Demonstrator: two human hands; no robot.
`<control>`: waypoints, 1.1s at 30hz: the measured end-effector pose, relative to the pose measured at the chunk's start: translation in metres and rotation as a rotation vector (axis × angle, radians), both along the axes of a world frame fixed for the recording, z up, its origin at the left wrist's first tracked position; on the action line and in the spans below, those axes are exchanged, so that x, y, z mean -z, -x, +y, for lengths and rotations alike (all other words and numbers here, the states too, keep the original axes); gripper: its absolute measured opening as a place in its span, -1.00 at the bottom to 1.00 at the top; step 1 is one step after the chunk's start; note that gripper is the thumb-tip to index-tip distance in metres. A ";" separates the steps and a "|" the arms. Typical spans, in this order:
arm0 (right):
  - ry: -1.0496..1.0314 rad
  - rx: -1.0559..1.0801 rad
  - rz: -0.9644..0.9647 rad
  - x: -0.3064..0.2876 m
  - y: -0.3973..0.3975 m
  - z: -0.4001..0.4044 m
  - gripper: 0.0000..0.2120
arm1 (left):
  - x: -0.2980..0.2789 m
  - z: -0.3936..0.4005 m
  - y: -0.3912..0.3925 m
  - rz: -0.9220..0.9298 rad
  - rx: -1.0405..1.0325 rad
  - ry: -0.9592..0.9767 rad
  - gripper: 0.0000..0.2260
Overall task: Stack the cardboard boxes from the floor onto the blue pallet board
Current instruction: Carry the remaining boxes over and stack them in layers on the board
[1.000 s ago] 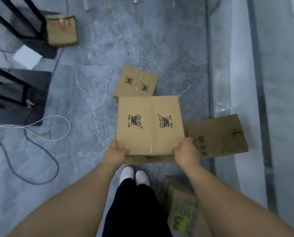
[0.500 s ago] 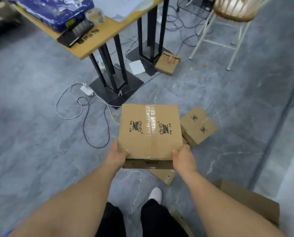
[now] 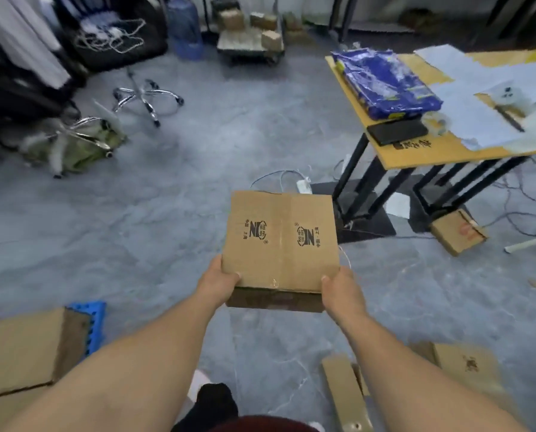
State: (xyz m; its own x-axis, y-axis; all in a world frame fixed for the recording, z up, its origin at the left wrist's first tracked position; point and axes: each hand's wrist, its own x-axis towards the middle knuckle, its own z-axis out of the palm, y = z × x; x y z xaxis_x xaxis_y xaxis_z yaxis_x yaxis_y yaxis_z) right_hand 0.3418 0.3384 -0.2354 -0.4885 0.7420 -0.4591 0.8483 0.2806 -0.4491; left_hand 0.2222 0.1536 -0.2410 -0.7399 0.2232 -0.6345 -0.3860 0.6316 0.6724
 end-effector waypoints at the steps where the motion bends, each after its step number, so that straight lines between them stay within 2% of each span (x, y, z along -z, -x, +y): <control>1: -0.008 -0.045 -0.002 -0.001 0.021 -0.013 -0.69 | -0.001 -0.017 0.013 -0.001 -0.039 -0.001 -0.58; 10: -0.045 -0.400 0.018 -0.007 0.189 -0.132 -0.70 | -0.005 -0.160 0.113 0.015 -0.378 -0.018 -0.54; 15: -0.044 -0.575 0.031 -0.007 0.259 -0.181 -0.73 | -0.004 -0.214 0.144 0.003 -0.563 -0.041 -0.55; 20: -0.017 -0.764 0.046 -0.004 0.327 -0.204 -0.76 | 0.000 -0.235 0.166 -0.006 -0.766 -0.056 -0.55; 26: 0.042 -1.068 0.012 -0.005 0.393 -0.239 -0.94 | -0.008 -0.247 0.173 -0.002 -1.074 -0.060 -0.49; 33: 0.069 -1.426 -0.027 -0.003 0.413 -0.316 -0.93 | -0.018 -0.275 0.134 0.018 -1.419 0.016 -0.48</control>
